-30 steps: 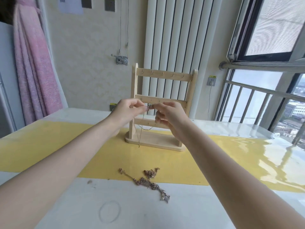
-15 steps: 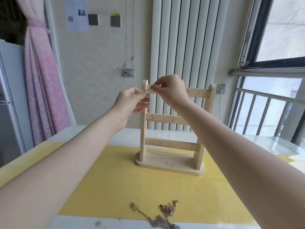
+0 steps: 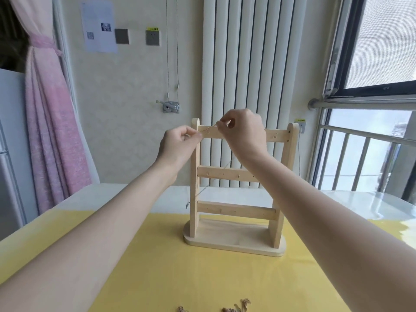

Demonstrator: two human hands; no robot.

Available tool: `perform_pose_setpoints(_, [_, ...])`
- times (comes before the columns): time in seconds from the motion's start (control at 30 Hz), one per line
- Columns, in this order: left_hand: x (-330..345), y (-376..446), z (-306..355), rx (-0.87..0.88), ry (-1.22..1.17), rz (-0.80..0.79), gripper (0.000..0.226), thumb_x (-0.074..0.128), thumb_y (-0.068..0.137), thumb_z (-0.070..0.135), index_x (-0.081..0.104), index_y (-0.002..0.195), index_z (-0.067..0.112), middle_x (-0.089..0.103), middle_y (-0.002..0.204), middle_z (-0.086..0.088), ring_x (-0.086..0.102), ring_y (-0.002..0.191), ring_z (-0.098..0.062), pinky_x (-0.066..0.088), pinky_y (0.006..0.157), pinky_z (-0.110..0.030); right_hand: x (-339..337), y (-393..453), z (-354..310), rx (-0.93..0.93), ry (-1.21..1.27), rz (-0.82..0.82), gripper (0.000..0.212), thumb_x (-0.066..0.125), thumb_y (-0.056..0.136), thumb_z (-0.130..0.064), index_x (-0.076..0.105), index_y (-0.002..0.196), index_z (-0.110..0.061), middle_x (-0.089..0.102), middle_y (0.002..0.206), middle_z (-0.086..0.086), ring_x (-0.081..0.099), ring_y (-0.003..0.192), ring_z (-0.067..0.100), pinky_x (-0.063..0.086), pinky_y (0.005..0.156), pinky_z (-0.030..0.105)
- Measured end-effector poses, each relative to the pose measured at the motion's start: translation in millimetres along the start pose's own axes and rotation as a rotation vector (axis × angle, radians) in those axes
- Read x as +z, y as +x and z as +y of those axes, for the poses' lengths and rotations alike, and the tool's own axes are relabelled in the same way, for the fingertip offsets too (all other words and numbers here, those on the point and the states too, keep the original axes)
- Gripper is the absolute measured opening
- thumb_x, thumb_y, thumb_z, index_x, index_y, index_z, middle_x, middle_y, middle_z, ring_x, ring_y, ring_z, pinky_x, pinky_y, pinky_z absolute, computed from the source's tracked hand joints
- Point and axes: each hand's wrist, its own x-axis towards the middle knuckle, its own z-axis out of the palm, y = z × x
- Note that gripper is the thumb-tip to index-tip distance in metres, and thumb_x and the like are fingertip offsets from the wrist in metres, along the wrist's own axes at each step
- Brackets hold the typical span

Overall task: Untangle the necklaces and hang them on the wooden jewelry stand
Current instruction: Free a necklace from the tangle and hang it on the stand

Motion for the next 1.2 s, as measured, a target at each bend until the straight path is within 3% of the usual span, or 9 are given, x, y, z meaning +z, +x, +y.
perform_pose_setpoints(0.17, [2,7,-4,-0.016,-0.031,0.057,0.018,0.059,0.088,0.021,0.057,0.07,0.021,0.047,0.061,0.004,0.037,0.055,-0.011,0.028,0.051,-0.024,4,10,-10,-0.034,-0.178,0.003,0.018,0.053,0.094,-0.024,0.067,0.099,-0.013,0.064,0.097,0.008,0.056,0.094,0.029,0.038,0.067,0.031])
perform_pose_setpoints(0.33, [7,9,-14,-0.036,0.005,0.078,0.016,0.059,0.088,0.021,0.06,0.071,0.022,0.065,0.086,-0.008,0.055,0.08,-0.018,0.039,0.069,-0.027,6,5,-11,-0.222,-0.51,-0.053,0.011,0.048,0.091,-0.004,0.051,0.083,-0.01,0.048,0.078,0.006,0.046,0.07,0.032,0.026,0.053,0.03])
perform_pose_setpoints(0.43, [6,5,-24,0.0,0.046,0.059,0.017,0.059,0.088,0.022,0.059,0.071,0.022,0.054,0.065,0.0,0.048,0.064,-0.015,0.035,0.063,-0.028,9,-9,-2,-0.344,-0.566,-0.07,0.016,0.045,0.094,-0.006,0.041,0.081,-0.013,0.045,0.079,0.002,0.044,0.069,0.029,0.016,0.046,0.03])
perform_pose_setpoints(0.53, [8,-3,-35,0.082,0.121,0.08,0.013,0.061,0.088,0.023,0.064,0.076,0.019,0.046,0.056,0.008,0.043,0.052,-0.006,0.034,0.055,-0.026,18,-23,14,-0.392,-0.433,-0.068,0.015,0.043,0.097,-0.013,0.05,0.084,-0.009,0.059,0.085,0.005,0.054,0.073,0.033,0.026,0.05,0.031])
perform_pose_setpoints(0.67, [11,-18,-49,0.122,0.064,0.106,0.014,0.062,0.089,0.02,0.072,0.082,0.014,0.059,0.061,0.016,0.05,0.054,0.007,0.036,0.055,-0.01,32,-41,31,-0.199,-0.016,-0.031,0.025,0.051,0.095,-0.016,0.068,0.085,-0.001,0.063,0.069,0.011,0.056,0.068,0.033,0.049,0.062,0.04])
perform_pose_setpoints(0.8, [10,-30,-65,0.058,-0.028,0.051,0.015,0.059,0.091,0.016,0.071,0.083,0.015,0.055,0.05,0.018,0.05,0.052,0.004,0.042,0.062,-0.016,38,-59,39,-0.019,0.238,-0.102,0.021,0.055,0.095,-0.013,0.073,0.091,-0.003,0.064,0.065,0.003,0.059,0.059,0.016,0.05,0.067,0.032])
perform_pose_setpoints(0.87, [9,-34,-72,0.035,-0.041,0.029,0.015,0.057,0.092,0.015,0.071,0.086,0.015,0.056,0.051,0.015,0.051,0.052,0.004,0.044,0.06,-0.014,40,-69,43,0.016,0.275,-0.136,0.02,0.056,0.094,-0.012,0.073,0.09,-0.004,0.062,0.062,-0.001,0.055,0.054,0.009,0.053,0.068,0.034])
perform_pose_setpoints(1.03, [6,-41,-81,-0.015,-0.054,-0.035,0.017,0.056,0.093,0.013,0.072,0.088,0.01,0.063,0.069,0.0,0.057,0.057,0.003,0.046,0.057,-0.009,45,-81,46,-0.09,0.129,-0.186,0.022,0.054,0.091,-0.01,0.071,0.079,-0.007,0.069,0.065,0.003,0.064,0.065,0.02,0.054,0.065,0.038])
perform_pose_setpoints(1.2, [3,-49,-91,-0.062,-0.003,-0.153,0.015,0.058,0.092,0.013,0.071,0.086,0.011,0.067,0.075,0.001,0.062,0.062,0.003,0.046,0.058,-0.008,54,-95,59,0.102,0.138,-0.38,0.022,0.053,0.086,-0.004,0.071,0.075,0.003,0.07,0.07,0.015,0.065,0.067,0.033,0.055,0.066,0.044])
